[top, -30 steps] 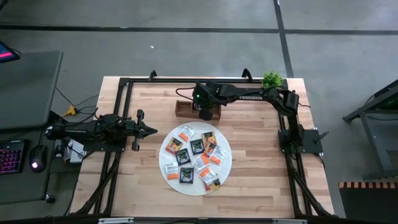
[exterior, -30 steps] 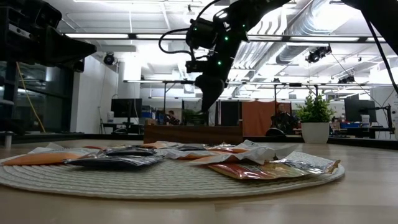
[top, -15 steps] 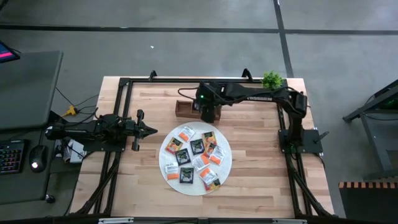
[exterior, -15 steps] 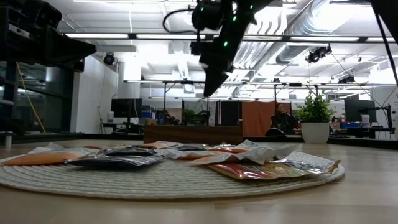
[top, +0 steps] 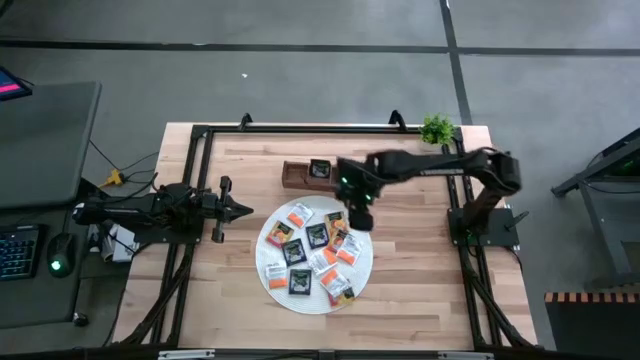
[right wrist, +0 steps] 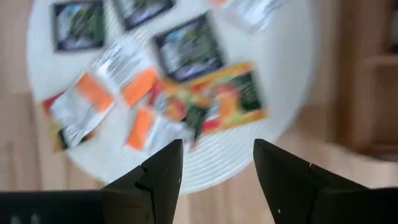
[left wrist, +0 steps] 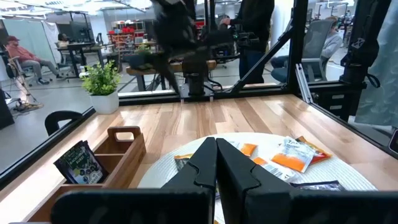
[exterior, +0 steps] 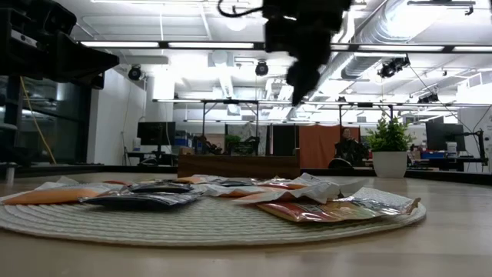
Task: Pick & Place Tea
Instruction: Put the white tea bag into the right section of the wooden organizer
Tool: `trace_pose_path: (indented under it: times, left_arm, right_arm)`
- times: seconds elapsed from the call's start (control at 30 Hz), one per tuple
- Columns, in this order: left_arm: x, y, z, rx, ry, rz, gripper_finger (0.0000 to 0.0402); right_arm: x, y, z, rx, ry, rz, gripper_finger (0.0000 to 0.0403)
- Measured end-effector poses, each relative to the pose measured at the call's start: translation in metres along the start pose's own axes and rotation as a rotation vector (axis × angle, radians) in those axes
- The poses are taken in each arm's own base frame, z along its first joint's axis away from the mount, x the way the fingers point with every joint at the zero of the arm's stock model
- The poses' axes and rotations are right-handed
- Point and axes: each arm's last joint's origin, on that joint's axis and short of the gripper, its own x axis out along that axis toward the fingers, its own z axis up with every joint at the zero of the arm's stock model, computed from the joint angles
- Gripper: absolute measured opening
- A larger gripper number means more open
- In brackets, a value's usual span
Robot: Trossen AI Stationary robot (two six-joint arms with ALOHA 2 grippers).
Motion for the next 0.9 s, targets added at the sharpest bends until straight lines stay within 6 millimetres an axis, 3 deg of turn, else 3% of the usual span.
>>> trace_pose_path:
  times: [0.13, 0.4, 0.73, 0.9]
  left_arm:
    - [0.000, 0.000, 0.000, 0.000, 0.000, 0.000, 0.0000]
    - [0.000, 0.000, 0.000, 0.000, 0.000, 0.000, 0.0000]
    - [0.000, 0.000, 0.000, 0.000, 0.000, 0.000, 0.0000]
    - [0.000, 0.000, 0.000, 0.000, 0.000, 0.000, 0.0000]
  right_arm:
    - [0.012, 0.005, -0.029, 0.007, -0.061, 0.060, 0.0193]
    - [0.043, -0.005, -0.062, 0.022, -0.096, 0.153, 0.0193]
    - [0.072, -0.014, -0.081, 0.011, -0.136, 0.202, 0.0193]
    - [0.088, -0.021, -0.079, 0.018, -0.117, 0.213, 0.0193]
